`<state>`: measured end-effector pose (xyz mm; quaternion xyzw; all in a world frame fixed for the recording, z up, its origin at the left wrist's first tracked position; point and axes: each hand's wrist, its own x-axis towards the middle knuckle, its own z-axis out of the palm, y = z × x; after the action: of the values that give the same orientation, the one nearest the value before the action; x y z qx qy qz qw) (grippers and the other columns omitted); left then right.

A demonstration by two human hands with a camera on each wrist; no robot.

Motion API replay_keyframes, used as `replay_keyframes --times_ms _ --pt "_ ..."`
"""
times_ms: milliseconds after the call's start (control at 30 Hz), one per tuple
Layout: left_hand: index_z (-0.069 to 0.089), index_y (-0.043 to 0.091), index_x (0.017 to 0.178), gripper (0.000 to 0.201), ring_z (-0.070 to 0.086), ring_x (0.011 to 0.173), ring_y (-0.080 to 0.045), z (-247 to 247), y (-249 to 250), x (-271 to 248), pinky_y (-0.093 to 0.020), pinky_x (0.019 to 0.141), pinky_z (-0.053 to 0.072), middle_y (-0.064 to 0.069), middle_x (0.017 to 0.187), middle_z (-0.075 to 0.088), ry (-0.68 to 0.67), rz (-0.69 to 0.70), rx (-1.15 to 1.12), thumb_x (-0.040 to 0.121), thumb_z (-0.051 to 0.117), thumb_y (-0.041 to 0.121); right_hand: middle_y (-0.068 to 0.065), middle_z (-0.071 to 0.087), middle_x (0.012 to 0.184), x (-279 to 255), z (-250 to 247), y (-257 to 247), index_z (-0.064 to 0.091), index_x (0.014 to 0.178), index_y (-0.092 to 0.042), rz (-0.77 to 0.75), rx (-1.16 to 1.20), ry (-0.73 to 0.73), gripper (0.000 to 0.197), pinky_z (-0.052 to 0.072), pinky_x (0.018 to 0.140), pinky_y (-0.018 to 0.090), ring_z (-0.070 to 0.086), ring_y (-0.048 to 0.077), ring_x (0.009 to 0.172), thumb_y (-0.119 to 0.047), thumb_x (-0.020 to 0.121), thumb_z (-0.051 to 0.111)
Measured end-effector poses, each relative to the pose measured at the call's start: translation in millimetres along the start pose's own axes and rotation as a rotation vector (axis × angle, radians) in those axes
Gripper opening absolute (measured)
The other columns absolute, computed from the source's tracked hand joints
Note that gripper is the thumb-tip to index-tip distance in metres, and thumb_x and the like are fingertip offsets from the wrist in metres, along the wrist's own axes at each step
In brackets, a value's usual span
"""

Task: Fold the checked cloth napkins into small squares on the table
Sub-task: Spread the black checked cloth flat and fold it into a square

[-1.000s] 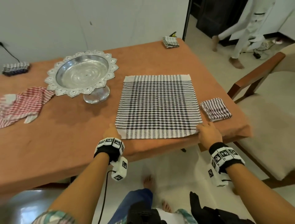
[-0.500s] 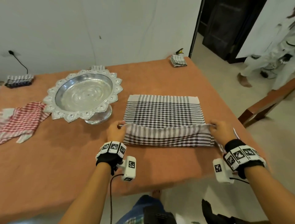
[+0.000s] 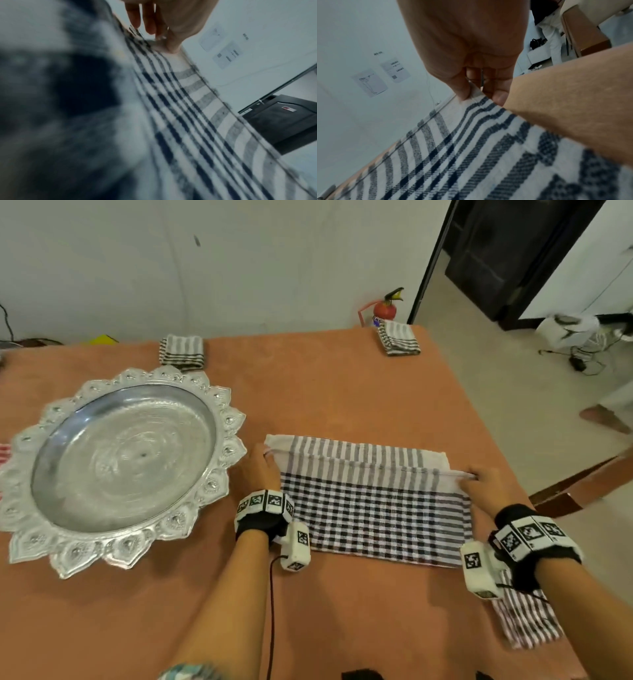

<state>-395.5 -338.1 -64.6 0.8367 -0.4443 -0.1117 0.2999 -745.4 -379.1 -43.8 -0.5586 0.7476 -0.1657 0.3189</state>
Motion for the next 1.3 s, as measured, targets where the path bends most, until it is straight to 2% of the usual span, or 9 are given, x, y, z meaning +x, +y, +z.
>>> replay_keyframes --times_ms 233,367,500,600,733,867,1000,1133,1300 --pt "0.061 0.009 0.110 0.022 0.049 0.110 -0.037 24 21 41 -0.041 0.091 0.039 -0.021 0.117 0.053 -0.040 -0.201 0.073 0.094 0.050 0.020 0.019 0.058 0.084 48 8 -13 0.059 0.090 0.005 0.072 0.049 -0.077 0.014 0.042 0.069 0.035 0.054 0.028 0.073 0.002 0.089 0.045" --pt "0.061 0.009 0.110 0.022 0.049 0.112 -0.037 38 14 62 -0.044 0.092 0.040 -0.022 0.115 0.059 -0.090 -0.204 0.133 0.093 0.050 0.019 0.021 0.057 0.089 72 14 -15 0.057 0.105 0.008 0.109 0.059 -0.076 0.021 0.046 0.088 0.052 0.058 0.039 0.091 -0.003 0.091 0.046" --pt "0.060 0.006 0.114 0.025 0.055 0.106 -0.039 45 12 69 -0.044 0.087 0.047 -0.025 0.115 0.057 -0.110 -0.213 0.093 0.093 0.051 0.016 0.019 0.054 0.079 88 21 -14 0.054 0.082 -0.002 0.134 0.069 -0.086 0.011 0.050 0.076 0.051 0.056 0.036 0.074 -0.001 0.088 0.045" --pt "0.061 0.006 0.112 0.024 0.056 0.103 -0.038 49 10 75 -0.043 0.086 0.050 -0.023 0.111 0.060 -0.125 -0.212 0.085 0.092 0.052 0.015 0.017 0.051 0.075 89 22 -18 0.054 0.081 0.006 0.135 0.053 -0.070 0.015 0.039 0.064 0.034 0.049 0.028 0.071 0.000 0.087 0.042" --pt "0.062 0.004 0.104 0.019 0.060 0.098 -0.038 51 8 83 -0.042 0.081 0.051 -0.021 0.105 0.065 -0.153 -0.175 0.094 0.091 0.053 0.014 0.008 0.044 0.060 87 20 -21 0.043 0.061 -0.007 0.090 -0.032 -0.032 0.029 0.026 0.049 0.026 0.041 0.022 0.056 -0.003 0.089 0.043" --pt "0.056 0.002 0.115 0.026 0.056 0.107 -0.039 49 9 80 -0.046 0.089 0.049 -0.023 0.112 0.062 -0.166 -0.159 0.106 0.090 0.053 0.008 0.017 0.062 0.088 83 23 -17 0.057 0.099 0.001 0.114 -0.012 -0.056 0.016 0.050 0.069 0.034 0.060 0.031 0.082 -0.010 0.090 0.051" --pt "0.046 0.007 0.126 0.041 0.046 0.116 -0.038 45 4 63 -0.050 0.099 0.040 -0.021 0.122 0.056 -0.172 -0.127 0.091 0.086 0.052 0.000 0.011 0.062 0.106 66 20 -11 0.048 0.118 -0.008 0.148 0.119 -0.093 0.031 0.052 0.088 0.048 0.062 0.030 0.097 -0.008 0.088 0.057" --pt "0.033 0.006 0.139 0.060 0.044 0.117 -0.040 40 -7 38 -0.050 0.100 0.037 -0.023 0.127 0.052 -0.193 -0.062 0.184 0.082 0.046 -0.010 0.010 0.064 0.101 45 21 7 0.045 0.106 -0.017 0.111 0.064 -0.087 0.025 0.052 0.086 0.050 0.063 0.029 0.092 -0.011 0.086 0.060" --pt "0.034 0.003 0.138 0.057 0.047 0.115 -0.038 30 -20 1 -0.047 0.096 0.037 -0.021 0.125 0.054 -0.174 0.012 0.345 0.083 0.045 -0.006 0.009 0.064 0.098 17 23 15 0.046 0.114 -0.012 0.080 -0.078 -0.064 0.028 0.051 0.077 0.040 0.062 0.030 0.087 -0.014 0.088 0.057"
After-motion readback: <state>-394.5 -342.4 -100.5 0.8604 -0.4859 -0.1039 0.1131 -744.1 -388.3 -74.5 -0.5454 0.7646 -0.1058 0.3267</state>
